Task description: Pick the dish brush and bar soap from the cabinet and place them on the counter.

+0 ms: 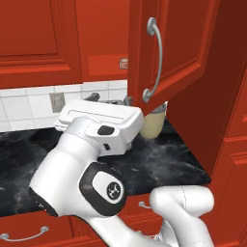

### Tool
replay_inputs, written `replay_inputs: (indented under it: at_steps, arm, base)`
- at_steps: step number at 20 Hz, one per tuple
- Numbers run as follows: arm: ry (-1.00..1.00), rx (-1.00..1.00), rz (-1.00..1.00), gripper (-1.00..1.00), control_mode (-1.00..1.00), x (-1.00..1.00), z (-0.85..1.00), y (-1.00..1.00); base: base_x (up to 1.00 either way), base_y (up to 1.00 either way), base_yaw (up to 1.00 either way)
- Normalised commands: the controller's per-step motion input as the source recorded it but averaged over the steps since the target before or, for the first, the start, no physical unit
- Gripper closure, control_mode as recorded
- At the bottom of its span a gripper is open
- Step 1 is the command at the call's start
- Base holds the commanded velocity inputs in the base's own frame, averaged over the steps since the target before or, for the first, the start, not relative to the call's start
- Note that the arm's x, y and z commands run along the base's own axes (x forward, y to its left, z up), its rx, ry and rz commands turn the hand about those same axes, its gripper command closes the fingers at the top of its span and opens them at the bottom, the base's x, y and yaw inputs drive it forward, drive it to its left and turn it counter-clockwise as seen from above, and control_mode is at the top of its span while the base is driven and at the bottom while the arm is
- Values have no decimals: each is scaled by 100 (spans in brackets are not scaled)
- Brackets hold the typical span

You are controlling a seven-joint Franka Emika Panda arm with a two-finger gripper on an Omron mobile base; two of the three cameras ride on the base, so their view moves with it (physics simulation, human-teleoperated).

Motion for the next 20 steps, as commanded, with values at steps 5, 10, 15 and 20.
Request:
replay_inputs:
  at_steps: [5, 10, 15, 20]
  arm:
    - [0, -7, -29, -100, -100, 43, -10, 3]
    - [0, -4, -19, -100, -100, 30, -2, -2]
    - [0, 0, -3, -100, -100, 11, -1, -10]
    - [0, 2, -1, -100, -100, 3, 0, -35]
  base:
    - [0, 0, 0]
    - [0, 0, 0]
    - [0, 0, 0]
    - [0, 0, 0]
